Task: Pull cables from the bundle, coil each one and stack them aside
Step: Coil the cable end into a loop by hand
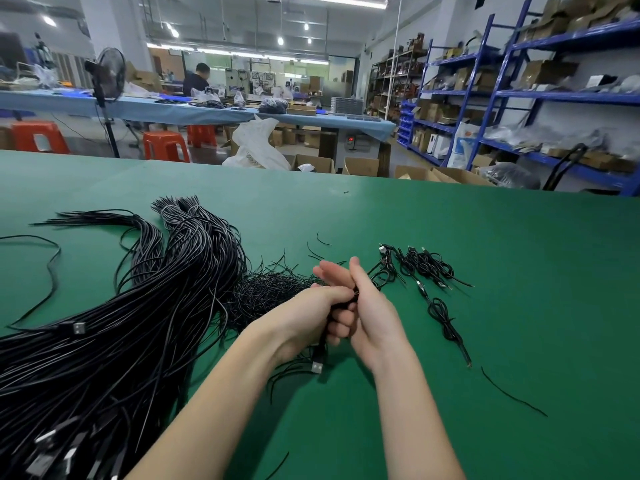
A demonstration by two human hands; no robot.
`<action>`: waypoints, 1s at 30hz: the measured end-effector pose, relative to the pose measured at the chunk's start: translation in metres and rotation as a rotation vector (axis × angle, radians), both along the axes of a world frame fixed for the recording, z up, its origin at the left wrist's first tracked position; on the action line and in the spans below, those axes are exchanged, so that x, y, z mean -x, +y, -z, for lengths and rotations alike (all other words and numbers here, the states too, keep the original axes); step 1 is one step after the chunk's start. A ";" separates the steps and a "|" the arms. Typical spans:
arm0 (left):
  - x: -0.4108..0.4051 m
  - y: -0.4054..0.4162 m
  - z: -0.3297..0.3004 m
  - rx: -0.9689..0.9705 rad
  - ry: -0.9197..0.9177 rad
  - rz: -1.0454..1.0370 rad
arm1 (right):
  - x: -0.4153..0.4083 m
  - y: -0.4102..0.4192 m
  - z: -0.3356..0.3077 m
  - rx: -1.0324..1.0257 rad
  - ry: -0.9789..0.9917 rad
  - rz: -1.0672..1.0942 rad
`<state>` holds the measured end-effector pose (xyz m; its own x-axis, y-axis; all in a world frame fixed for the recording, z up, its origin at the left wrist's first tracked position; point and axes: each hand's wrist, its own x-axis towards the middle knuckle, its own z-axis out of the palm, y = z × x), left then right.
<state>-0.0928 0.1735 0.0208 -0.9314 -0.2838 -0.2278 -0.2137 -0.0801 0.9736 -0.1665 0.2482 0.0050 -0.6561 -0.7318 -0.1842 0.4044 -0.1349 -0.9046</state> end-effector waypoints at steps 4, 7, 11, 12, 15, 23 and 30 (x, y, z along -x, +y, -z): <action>0.000 -0.013 0.006 -0.233 0.041 -0.188 | 0.012 0.008 0.012 -0.086 0.241 0.006; 0.000 -0.024 0.015 -0.377 0.142 -0.366 | 0.028 0.019 0.030 -0.338 0.635 0.274; 0.000 -0.027 0.021 -0.462 0.270 -0.427 | 0.024 0.014 0.049 -0.601 1.078 0.150; 0.001 -0.027 0.022 -0.476 0.292 -0.428 | 0.021 0.010 0.052 -0.645 1.159 0.101; 0.001 -0.029 0.027 -0.484 0.327 -0.430 | 0.015 0.001 0.053 -0.697 1.234 0.106; 0.003 -0.032 0.035 -0.296 0.343 -0.451 | 0.015 0.004 0.054 -0.465 1.156 0.364; 0.002 -0.029 0.033 -0.292 0.339 -0.454 | 0.014 0.007 0.055 -0.399 1.124 0.521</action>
<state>-0.0947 0.1441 -0.0118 -0.7666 -0.6383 -0.0693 0.2203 -0.3628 0.9054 -0.1809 0.2553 -0.0497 -0.7812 -0.3682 0.5041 -0.6142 0.3093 -0.7260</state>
